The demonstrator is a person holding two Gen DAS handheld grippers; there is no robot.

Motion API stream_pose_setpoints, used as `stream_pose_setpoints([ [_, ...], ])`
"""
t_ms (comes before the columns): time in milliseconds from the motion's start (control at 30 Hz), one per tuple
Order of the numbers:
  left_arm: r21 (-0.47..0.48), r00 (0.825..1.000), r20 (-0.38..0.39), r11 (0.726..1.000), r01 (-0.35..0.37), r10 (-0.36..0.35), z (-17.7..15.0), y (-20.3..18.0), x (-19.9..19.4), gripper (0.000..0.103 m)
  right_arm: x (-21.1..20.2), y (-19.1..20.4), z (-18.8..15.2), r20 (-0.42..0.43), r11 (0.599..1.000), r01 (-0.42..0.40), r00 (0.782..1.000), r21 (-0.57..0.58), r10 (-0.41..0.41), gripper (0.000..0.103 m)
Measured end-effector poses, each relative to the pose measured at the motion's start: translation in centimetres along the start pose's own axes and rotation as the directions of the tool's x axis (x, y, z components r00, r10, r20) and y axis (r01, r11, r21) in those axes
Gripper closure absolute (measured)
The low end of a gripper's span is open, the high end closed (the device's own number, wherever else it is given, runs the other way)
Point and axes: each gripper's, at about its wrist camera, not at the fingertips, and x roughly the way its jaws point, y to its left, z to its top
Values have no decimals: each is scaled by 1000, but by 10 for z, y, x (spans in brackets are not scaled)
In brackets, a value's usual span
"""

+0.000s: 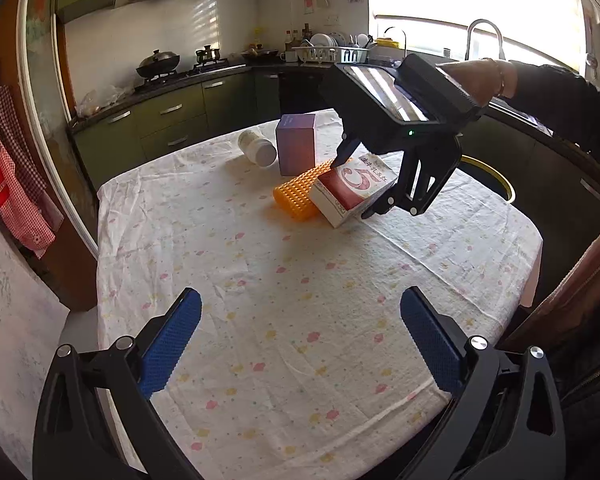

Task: Collect trash
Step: 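Grasp the red-and-white milk carton with the right gripper, then carry the milk carton over the bin and open the right gripper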

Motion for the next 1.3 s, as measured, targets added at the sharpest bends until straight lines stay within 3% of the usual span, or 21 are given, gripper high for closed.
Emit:
stream_pose_setpoints([
  [267, 14, 1000, -5, 1000, -1, 2, 0, -6, 2, 5, -4, -2, -3, 38, 998, 18, 999, 68, -20, 53],
  [667, 73, 1000, 1, 997, 6, -6, 10, -30, -1, 5, -50, 20, -27, 138, 977, 78, 985, 198, -106, 53],
  [867, 115, 1000, 3, 993, 25, -25, 19, -50, -1, 5, -73, 35, -56, 155, 956, 100, 977, 276, -148, 53],
  [1100, 187, 998, -1, 980, 64, -65, 33, -81, 7, 5, -87, 42, -114, 106, 897, 128, 976, 422, -189, 53],
  [1233, 224, 996, -5, 971, 83, -84, 42, -96, 12, 5, -92, 37, -159, 85, 827, 115, 978, 550, -193, 53],
  [1300, 242, 996, -9, 966, 92, -93, 45, -105, 15, 5, -93, 33, -186, 71, 772, 105, 979, 627, -191, 53],
])
